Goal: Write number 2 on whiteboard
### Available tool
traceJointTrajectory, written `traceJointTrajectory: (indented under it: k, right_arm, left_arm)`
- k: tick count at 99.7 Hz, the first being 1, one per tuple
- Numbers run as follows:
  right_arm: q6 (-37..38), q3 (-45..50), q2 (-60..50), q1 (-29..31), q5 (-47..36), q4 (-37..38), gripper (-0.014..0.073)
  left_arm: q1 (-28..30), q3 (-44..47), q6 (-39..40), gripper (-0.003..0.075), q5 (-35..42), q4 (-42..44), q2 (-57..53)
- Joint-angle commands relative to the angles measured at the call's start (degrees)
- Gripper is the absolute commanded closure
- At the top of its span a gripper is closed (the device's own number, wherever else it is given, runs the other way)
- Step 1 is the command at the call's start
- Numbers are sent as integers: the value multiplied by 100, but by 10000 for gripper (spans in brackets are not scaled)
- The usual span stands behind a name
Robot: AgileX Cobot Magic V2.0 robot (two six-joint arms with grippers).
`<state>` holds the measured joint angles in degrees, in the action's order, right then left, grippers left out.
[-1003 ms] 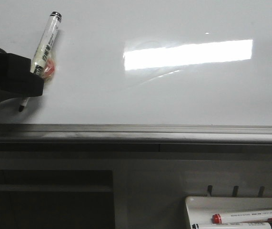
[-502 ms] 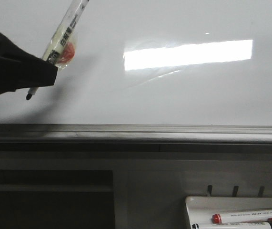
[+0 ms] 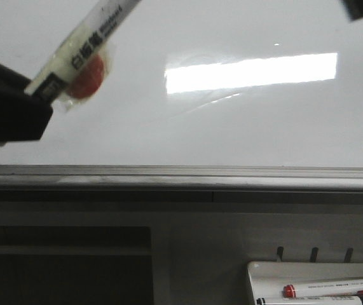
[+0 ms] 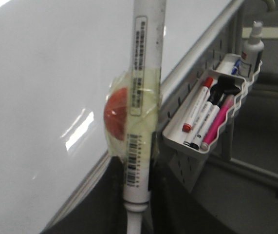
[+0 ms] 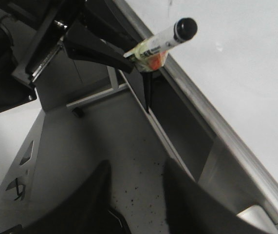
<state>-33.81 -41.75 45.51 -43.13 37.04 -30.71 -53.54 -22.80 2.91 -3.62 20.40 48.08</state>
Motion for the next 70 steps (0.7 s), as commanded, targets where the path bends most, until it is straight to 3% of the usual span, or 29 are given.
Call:
traceJointTrajectory:
  k: [1, 45, 70]
  right_arm:
    - [-140, -210, 295, -151, -567, -53, 183]
    - [-336, -210, 1091, -1202, -2288, -202, 185]
    - [-338, -343, 1523, -1293, -2549, -202, 186]
  left_arm:
    - [-241, -33, 1, 740, 192, 316, -63]
    - [-450, 64, 1, 740, 513, 564, -40]
    - [-450, 64, 1, 740, 726, 608, -40]
